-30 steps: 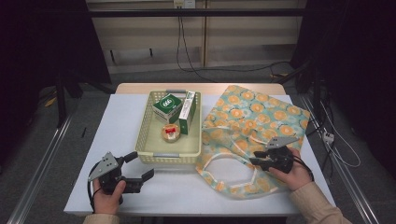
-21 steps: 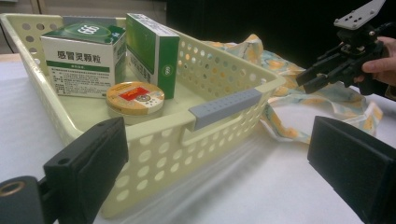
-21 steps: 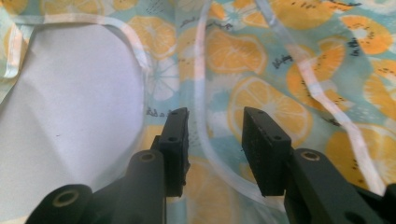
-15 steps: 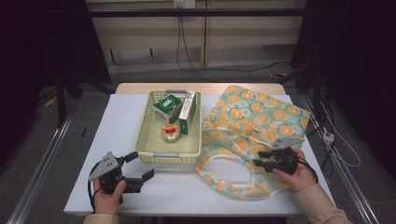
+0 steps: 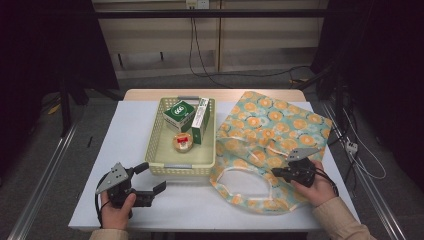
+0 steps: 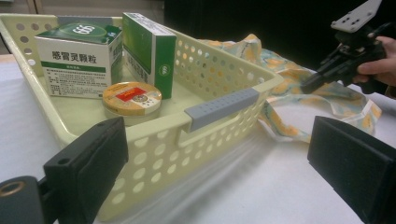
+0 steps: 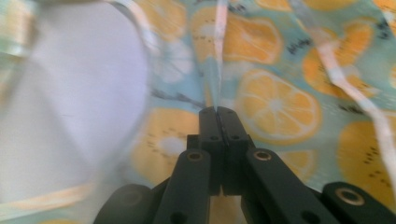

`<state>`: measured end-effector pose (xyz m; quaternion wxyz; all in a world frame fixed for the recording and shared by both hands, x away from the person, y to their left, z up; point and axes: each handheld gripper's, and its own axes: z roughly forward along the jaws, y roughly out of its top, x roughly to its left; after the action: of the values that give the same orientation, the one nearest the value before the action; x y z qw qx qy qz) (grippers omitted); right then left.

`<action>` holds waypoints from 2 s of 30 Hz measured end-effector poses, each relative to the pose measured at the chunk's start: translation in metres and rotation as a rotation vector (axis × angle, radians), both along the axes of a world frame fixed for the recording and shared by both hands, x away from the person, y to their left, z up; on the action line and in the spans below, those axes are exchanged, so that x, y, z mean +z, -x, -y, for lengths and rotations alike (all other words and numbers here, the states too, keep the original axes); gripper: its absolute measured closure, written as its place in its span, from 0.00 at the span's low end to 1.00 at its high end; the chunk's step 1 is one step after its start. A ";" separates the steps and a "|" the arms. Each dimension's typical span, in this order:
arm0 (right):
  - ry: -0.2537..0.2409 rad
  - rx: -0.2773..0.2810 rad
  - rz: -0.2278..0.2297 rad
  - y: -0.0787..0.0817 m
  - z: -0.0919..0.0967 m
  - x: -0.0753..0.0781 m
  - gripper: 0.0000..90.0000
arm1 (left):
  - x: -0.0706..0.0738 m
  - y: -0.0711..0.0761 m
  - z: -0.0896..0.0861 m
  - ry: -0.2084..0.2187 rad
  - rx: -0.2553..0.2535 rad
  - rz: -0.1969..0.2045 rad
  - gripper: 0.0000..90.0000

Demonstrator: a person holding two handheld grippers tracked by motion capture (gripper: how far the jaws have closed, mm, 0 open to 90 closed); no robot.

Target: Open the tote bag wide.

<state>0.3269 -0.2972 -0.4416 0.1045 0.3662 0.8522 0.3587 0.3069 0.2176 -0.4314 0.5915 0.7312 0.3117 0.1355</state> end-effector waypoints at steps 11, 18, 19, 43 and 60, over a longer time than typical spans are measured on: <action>-0.132 -0.066 0.098 -0.010 0.016 0.033 1.00 | -0.001 -0.001 0.001 -0.002 -0.004 -0.001 0.05; -0.146 -0.217 0.103 -0.028 0.047 0.025 1.00 | -0.001 0.000 0.001 0.000 0.000 -0.002 0.05; -0.147 -0.227 0.102 -0.029 0.050 0.022 1.00 | -0.001 0.000 0.001 0.004 0.001 -0.003 0.05; -0.009 -0.245 0.088 -0.043 0.043 -0.006 0.79 | -0.001 -0.001 0.001 0.005 -0.006 -0.007 0.05; -0.022 -0.143 0.182 -0.028 0.010 0.024 0.48 | -0.001 -0.001 0.001 0.006 -0.005 -0.005 0.05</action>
<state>0.3550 -0.3077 -0.4173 0.2029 0.3928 0.8071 0.3913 0.3076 0.2167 -0.4325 0.5931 0.7305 0.3120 0.1313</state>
